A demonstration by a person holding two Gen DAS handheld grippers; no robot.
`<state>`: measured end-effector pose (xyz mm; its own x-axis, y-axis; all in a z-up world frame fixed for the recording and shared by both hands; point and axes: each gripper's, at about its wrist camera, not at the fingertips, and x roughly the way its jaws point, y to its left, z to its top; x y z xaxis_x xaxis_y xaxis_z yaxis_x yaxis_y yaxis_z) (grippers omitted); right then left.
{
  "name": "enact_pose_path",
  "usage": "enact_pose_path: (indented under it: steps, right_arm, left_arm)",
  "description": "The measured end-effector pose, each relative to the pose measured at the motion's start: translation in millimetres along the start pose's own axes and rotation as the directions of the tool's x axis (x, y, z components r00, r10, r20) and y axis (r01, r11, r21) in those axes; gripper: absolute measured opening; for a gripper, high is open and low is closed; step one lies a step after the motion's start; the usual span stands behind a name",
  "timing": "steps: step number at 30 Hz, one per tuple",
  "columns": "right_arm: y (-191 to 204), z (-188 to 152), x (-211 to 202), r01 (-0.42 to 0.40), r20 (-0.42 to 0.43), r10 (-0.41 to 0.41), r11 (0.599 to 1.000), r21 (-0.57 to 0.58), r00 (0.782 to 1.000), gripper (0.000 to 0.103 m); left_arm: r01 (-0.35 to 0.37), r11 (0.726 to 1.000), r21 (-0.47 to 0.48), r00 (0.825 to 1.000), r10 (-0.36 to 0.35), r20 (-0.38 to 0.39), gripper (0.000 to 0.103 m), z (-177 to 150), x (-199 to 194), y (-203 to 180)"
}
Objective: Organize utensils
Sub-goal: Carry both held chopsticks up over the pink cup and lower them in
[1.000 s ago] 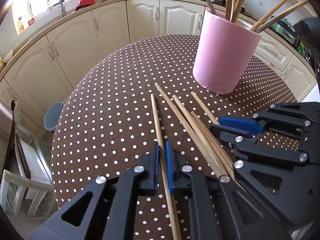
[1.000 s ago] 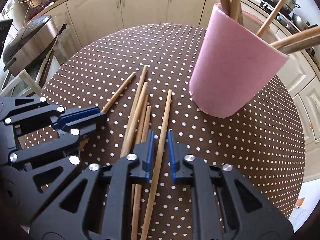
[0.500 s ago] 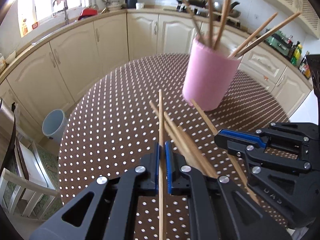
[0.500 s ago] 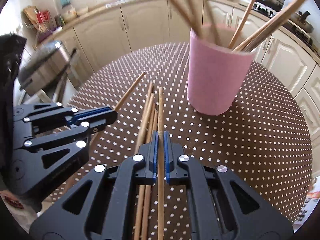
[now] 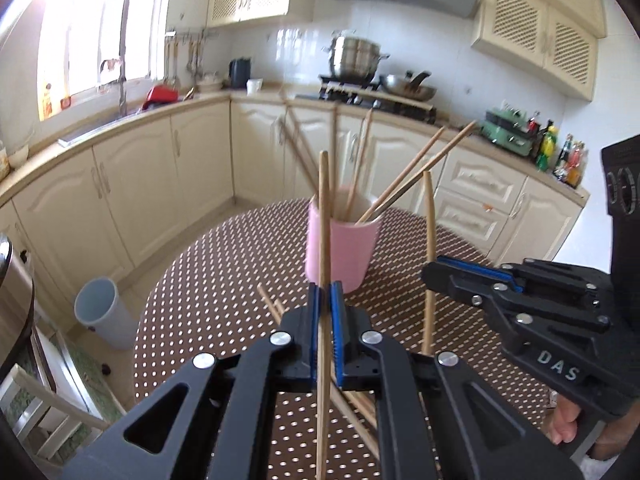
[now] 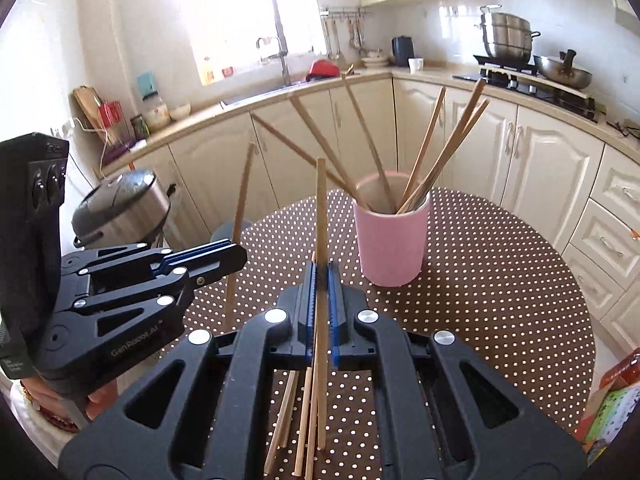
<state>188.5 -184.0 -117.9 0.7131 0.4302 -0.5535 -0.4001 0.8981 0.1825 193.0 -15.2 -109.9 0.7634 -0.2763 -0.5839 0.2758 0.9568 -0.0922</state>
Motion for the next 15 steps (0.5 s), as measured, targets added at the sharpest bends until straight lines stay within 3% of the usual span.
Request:
enact_pose_path:
  steps: [15]
  right_arm:
    - [-10, 27, -56, 0.035, 0.186, -0.035, 0.999, 0.001, 0.982, 0.006]
  left_arm:
    - [0.018, 0.999, 0.043, 0.984, -0.026, 0.174, 0.006, 42, -42, -41]
